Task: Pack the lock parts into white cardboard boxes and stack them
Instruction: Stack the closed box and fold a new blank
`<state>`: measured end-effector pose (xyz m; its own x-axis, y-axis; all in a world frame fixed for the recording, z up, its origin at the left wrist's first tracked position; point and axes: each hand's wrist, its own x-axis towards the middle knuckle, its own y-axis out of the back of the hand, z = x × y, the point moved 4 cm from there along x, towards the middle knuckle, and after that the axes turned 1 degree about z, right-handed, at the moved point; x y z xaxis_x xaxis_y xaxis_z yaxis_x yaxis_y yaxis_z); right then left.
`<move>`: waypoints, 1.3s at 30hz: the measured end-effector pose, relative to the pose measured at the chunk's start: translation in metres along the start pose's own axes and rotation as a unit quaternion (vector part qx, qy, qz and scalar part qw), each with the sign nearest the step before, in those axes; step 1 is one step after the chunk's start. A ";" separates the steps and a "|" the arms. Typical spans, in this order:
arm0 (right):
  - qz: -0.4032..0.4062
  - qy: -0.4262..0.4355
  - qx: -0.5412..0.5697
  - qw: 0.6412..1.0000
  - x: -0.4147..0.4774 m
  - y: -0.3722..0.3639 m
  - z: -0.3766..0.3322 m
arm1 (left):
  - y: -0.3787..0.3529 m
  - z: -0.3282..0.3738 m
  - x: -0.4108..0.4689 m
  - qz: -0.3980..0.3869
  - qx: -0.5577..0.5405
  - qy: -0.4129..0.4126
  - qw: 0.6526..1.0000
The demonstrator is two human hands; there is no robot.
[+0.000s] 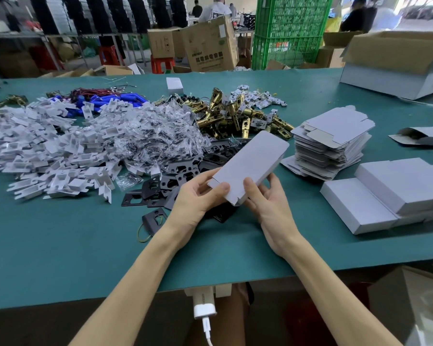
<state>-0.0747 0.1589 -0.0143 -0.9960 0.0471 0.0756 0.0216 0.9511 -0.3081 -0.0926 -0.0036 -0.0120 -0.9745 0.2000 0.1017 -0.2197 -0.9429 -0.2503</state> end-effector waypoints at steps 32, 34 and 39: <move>-0.020 -0.012 0.050 0.998 -0.006 -0.009 -0.008 | -0.005 0.006 -0.001 0.020 0.059 -0.052 0.997; -0.022 -0.008 0.053 0.998 -0.006 -0.009 -0.010 | -0.006 0.006 -0.002 0.017 0.050 -0.054 0.997; -0.029 -0.004 0.055 0.998 -0.007 -0.009 -0.011 | -0.009 0.006 -0.002 -0.022 0.079 -0.075 0.994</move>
<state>-0.0666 0.1531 -0.0017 -0.9960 -0.0108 0.0888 -0.0461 0.9129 -0.4056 -0.0888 0.0027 -0.0042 -0.9436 0.2120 0.2543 -0.2414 -0.9662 -0.0900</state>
